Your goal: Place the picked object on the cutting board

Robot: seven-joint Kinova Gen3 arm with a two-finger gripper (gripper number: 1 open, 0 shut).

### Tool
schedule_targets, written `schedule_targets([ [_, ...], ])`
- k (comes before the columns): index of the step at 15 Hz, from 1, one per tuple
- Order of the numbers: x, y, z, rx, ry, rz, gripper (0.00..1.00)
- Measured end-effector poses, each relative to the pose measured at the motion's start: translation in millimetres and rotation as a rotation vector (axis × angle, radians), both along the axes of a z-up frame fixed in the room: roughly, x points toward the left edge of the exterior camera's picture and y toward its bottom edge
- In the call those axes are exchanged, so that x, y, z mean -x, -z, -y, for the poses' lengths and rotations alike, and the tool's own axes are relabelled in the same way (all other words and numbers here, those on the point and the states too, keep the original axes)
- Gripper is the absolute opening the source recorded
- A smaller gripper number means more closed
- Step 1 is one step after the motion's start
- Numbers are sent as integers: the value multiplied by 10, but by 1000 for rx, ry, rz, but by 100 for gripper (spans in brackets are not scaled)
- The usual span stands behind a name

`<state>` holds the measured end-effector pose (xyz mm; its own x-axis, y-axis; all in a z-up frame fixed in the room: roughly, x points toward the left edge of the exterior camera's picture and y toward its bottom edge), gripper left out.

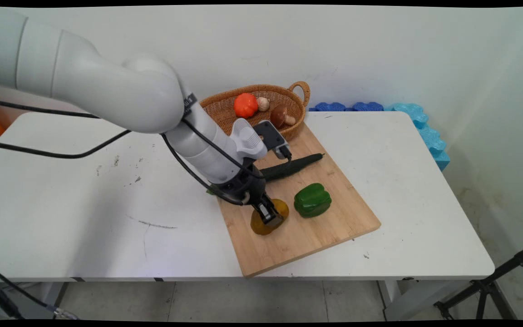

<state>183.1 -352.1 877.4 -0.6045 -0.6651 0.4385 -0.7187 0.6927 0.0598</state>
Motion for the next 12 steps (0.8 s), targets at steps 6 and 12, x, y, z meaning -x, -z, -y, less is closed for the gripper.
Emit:
schedule_targets([
  [6,41,108,9,16,37,21,0],
  [12,63,135,1,34,67,26,100],
])
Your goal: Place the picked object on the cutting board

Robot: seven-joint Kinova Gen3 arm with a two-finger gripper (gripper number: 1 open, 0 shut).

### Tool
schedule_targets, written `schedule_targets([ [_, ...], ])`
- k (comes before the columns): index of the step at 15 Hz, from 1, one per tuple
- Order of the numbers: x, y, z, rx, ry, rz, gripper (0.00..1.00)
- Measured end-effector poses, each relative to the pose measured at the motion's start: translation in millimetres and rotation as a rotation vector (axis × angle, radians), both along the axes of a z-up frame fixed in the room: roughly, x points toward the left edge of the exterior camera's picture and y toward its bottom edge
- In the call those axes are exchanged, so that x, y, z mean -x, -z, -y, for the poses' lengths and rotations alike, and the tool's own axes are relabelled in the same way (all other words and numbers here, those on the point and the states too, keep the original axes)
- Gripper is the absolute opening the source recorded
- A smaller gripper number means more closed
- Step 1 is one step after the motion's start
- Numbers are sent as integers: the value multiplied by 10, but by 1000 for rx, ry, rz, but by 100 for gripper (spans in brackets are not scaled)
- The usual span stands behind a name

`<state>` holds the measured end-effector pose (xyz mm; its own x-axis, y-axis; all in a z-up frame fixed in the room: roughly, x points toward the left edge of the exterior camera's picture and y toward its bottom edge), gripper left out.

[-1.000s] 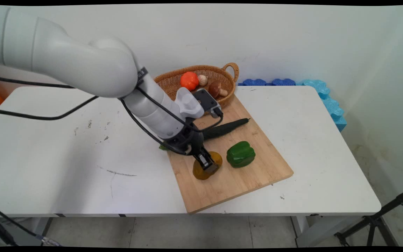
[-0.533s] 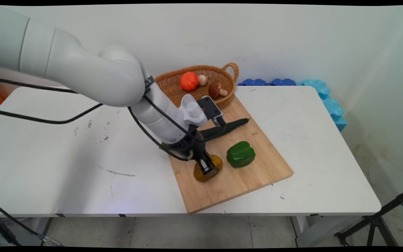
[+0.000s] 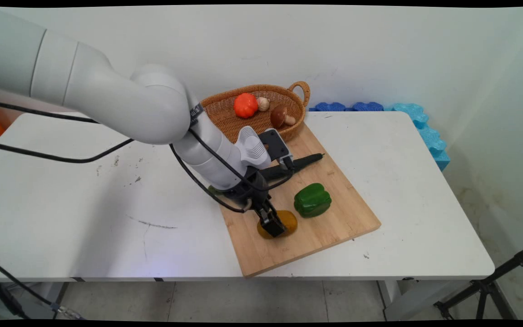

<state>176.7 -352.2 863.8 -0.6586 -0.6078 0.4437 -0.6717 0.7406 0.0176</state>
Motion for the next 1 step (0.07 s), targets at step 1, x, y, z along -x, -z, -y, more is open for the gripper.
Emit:
schedule_targets([
  [1,4,-13,-1,4,4,-2,100],
])
